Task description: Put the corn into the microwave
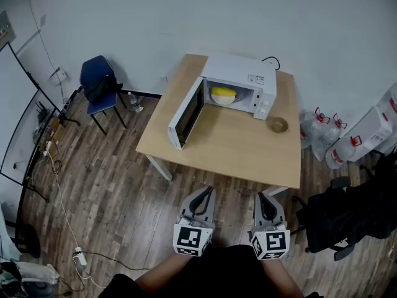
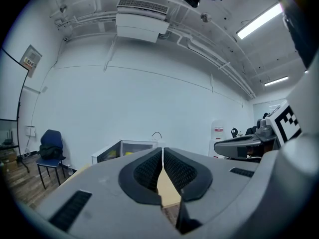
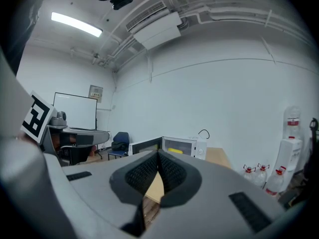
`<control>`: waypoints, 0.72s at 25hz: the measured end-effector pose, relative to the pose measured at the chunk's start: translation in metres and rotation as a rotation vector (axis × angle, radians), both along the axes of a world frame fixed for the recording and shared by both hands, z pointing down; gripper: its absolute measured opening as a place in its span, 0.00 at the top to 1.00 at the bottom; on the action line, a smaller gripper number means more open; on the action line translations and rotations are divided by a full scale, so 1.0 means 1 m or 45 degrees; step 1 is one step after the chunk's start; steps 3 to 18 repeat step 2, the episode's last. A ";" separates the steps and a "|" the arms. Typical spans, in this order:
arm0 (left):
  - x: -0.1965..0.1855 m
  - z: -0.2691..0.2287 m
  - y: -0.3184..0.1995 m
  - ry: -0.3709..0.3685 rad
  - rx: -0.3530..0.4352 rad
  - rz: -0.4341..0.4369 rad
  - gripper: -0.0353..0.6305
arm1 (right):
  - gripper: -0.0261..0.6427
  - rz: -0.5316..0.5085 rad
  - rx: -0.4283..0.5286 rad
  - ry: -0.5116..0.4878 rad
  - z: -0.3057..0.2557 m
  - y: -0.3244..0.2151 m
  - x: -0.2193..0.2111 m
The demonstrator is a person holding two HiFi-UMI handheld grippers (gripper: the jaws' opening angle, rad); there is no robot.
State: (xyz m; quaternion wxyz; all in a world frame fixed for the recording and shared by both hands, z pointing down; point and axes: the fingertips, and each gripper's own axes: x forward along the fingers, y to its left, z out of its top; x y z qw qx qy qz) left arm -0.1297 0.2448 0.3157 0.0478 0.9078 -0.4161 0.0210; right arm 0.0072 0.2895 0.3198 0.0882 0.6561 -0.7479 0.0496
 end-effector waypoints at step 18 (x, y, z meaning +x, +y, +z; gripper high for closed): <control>0.000 0.000 0.001 -0.001 0.003 0.003 0.91 | 0.87 0.004 0.000 0.002 0.001 0.001 0.000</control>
